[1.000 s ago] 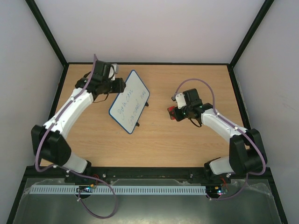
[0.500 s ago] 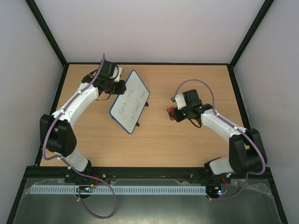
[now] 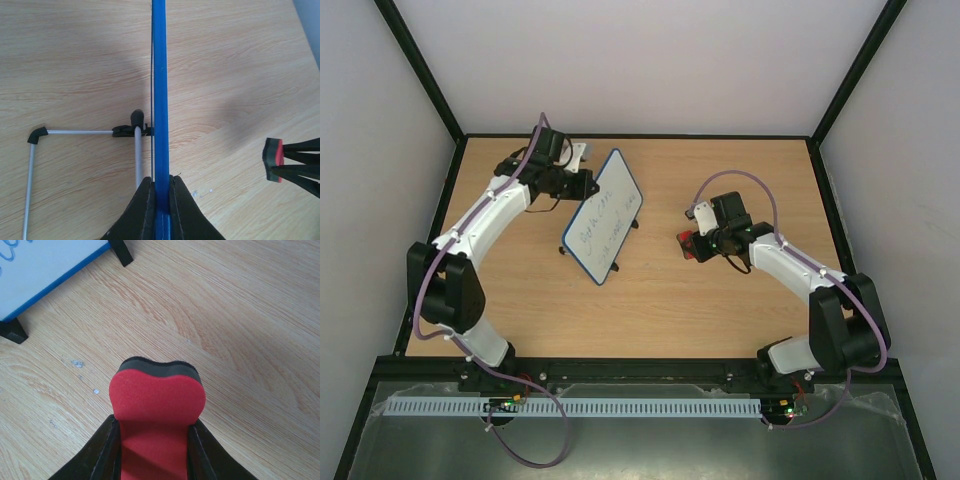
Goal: Erase the whiteboard
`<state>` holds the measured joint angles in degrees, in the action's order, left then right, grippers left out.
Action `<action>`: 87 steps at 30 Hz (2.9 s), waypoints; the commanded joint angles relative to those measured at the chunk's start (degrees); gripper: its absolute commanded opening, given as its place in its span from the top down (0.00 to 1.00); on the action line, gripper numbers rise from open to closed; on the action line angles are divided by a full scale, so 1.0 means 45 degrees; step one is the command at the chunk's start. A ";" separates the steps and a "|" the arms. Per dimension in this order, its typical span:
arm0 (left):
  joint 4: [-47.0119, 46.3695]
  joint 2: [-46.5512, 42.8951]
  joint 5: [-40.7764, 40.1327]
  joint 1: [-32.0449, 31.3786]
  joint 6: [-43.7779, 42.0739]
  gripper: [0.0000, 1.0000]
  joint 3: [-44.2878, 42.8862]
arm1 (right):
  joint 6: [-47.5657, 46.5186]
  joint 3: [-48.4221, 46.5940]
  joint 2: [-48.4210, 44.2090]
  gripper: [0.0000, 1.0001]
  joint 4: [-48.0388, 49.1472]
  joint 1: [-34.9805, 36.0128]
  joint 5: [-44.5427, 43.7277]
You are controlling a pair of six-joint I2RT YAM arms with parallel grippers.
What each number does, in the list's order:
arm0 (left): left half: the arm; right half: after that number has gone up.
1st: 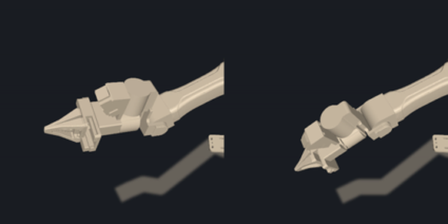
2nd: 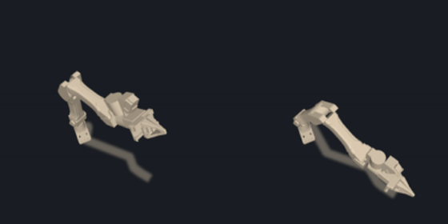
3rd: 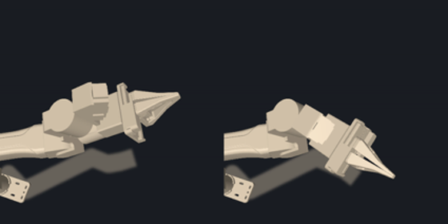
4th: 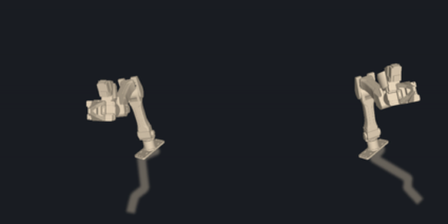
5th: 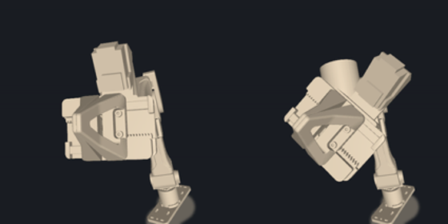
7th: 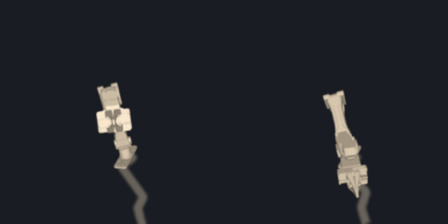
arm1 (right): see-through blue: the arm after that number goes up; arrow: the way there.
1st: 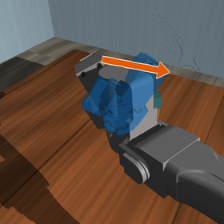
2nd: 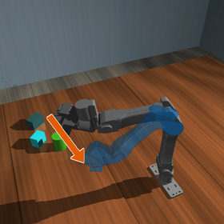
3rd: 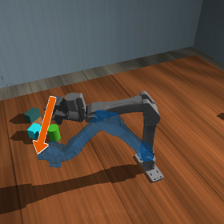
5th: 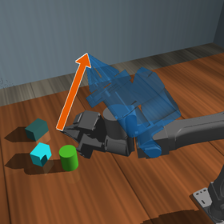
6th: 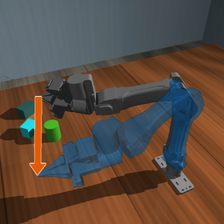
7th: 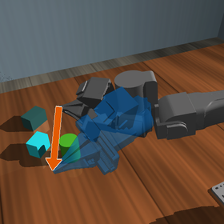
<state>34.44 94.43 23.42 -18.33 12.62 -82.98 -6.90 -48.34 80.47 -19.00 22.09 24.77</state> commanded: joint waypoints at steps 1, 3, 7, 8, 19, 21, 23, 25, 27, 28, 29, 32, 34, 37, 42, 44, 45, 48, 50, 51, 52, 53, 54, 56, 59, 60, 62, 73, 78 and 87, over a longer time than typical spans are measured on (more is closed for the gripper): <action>0.0315 0.0684 0.1785 -0.0110 0.0020 0.98 0.0089 | -0.0147 -0.0046 0.0182 0.98 -0.0238 -0.0006 0.0138; 0.0335 0.0829 0.2017 -0.0110 0.0253 0.98 0.0078 | -0.0152 -0.0040 0.0203 0.98 -0.0249 -0.0005 0.0161; 0.0695 0.1030 0.2297 -0.0111 0.0656 0.98 -0.0124 | -0.0148 -0.0044 0.0243 0.98 -0.0280 -0.0006 0.0193; 0.0696 0.1027 0.2494 -0.0120 0.0701 0.98 -0.0109 | -0.0147 -0.0057 0.0231 0.98 -0.0287 -0.0006 0.0221; 0.0756 0.1802 0.3124 -0.0756 0.0592 0.97 -0.0523 | -0.0645 0.0064 -0.0392 0.98 -0.0502 -0.0005 0.1716; 0.0855 0.2052 0.2906 -0.0756 0.0469 0.97 -0.0767 | -0.0757 0.0157 -0.0592 0.98 -0.0503 0.0000 0.2111; 0.1262 0.2292 0.2121 -0.0721 0.0225 0.88 -0.1248 | -0.0846 0.0201 -0.0769 0.98 -0.0483 -0.0006 0.2460; 0.2035 0.2316 0.0764 -0.0555 -0.0021 0.66 -0.2042 | -0.0925 0.0180 -0.0879 0.98 -0.0475 0.0000 0.2656; 0.2455 0.1730 -0.0627 -0.0261 0.0095 0.40 -0.2713 | -0.1011 0.0097 -0.0910 0.98 -0.0560 0.0011 0.2557; 0.2378 0.1202 -0.1178 -0.0134 0.0199 0.30 -0.2820 | -0.1024 0.0021 -0.0909 0.98 -0.0620 0.0013 0.2385; 0.2239 0.0595 -0.1803 -0.0091 0.0376 0.23 -0.2806 | -0.1070 -0.0101 -0.0894 0.98 -0.0747 0.0011 0.2312; 0.1369 -0.1530 -0.2906 -0.0123 0.0978 0.18 -0.1824 | -0.1220 -0.0552 -0.0952 0.98 -0.1102 0.0016 0.2373; 0.0449 -0.3129 -0.3188 -0.0215 0.1307 0.18 0.0147 | -0.1191 -0.0833 -0.1041 0.98 -0.1039 0.0028 0.2495; -0.0791 -0.5438 -0.3361 -0.0371 0.1669 0.21 0.3130 | -0.1071 -0.1263 -0.1029 0.98 -0.0673 0.0373 0.2498; -0.2353 -0.8503 -0.2734 -0.0434 0.2850 0.32 0.6737 | -0.0470 -0.2121 -0.0588 0.98 0.0332 0.2194 0.0668; -0.2663 -0.8839 -0.2277 -0.0444 0.3196 0.34 0.7404 | 0.0121 -0.1821 -0.0694 0.98 0.1751 0.2665 0.0530; -0.2707 -0.8795 -0.2133 -0.0439 0.3309 0.34 0.7558 | 0.0284 -0.1608 -0.0738 0.98 0.2581 0.2877 0.0400; -0.2618 -0.8340 -0.1946 -0.0486 0.3475 0.37 0.7723 | 0.0328 -0.1412 -0.0508 0.98 0.4161 0.3724 -0.0014; -0.2641 -0.8121 -0.1877 -0.0549 0.3478 0.40 0.7783 | 0.0229 -0.1621 -0.0186 0.98 0.4418 0.4285 -0.0102; -0.2732 -0.8083 -0.1798 -0.0587 0.3459 0.41 0.7848 | 0.0193 -0.1668 -0.0049 0.98 0.4621 0.4534 -0.0165; -0.2862 -0.8074 -0.1676 -0.0604 0.3461 0.43 0.7907 | 0.0186 -0.1665 0.0034 0.98 0.4822 0.4773 -0.0241; -0.2991 -0.8038 -0.1543 -0.0596 0.3491 0.44 0.7953 | 0.0185 -0.1637 0.0136 0.98 0.5038 0.4971 -0.0289; -0.3189 -0.7963 -0.1358 -0.0617 0.3500 0.46 0.7984 | 0.0185 -0.1651 0.0247 0.98 0.5209 0.5128 -0.0308; -0.3376 -0.7677 -0.0987 -0.0642 0.3513 0.49 0.7953 | 0.0146 -0.1706 0.0496 0.98 0.5383 0.5420 -0.0310; -0.3387 -0.7297 -0.0906 -0.0759 0.3507 0.52 0.7756 | 0.0165 -0.1859 0.0780 0.98 0.5316 0.5747 -0.0329; -0.3374 -0.7250 -0.0832 -0.0796 0.3504 0.53 0.7678 | 0.0219 -0.1842 0.0779 0.98 0.5314 0.5804 -0.0303; -0.3435 -0.7296 -0.0709 -0.0839 0.3530 0.54 0.7621 | 0.0346 -0.1673 0.0688 0.98 0.5480 0.5867 -0.0272; -0.2552 -0.7658 -0.0534 -0.0849 0.3366 0.35 0.7526 | 0.0436 -0.1060 0.0439 0.98 0.5722 0.5912 -0.0446; -0.2311 -0.7493 -0.0363 -0.0886 0.3362 0.40 0.7688 | 0.0346 -0.0783 0.0276 0.98 0.5689 0.5907 -0.0740; -0.1793 -0.8486 -0.2679 -0.1005 0.4173 0.28 0.7265 | 0.0487 -0.0594 -0.0225 0.98 0.4993 0.5883 -0.1205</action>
<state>22.68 57.80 16.99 -22.59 29.89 -48.18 -5.32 -51.57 82.41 4.56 48.40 21.41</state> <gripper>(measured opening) 0.724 0.249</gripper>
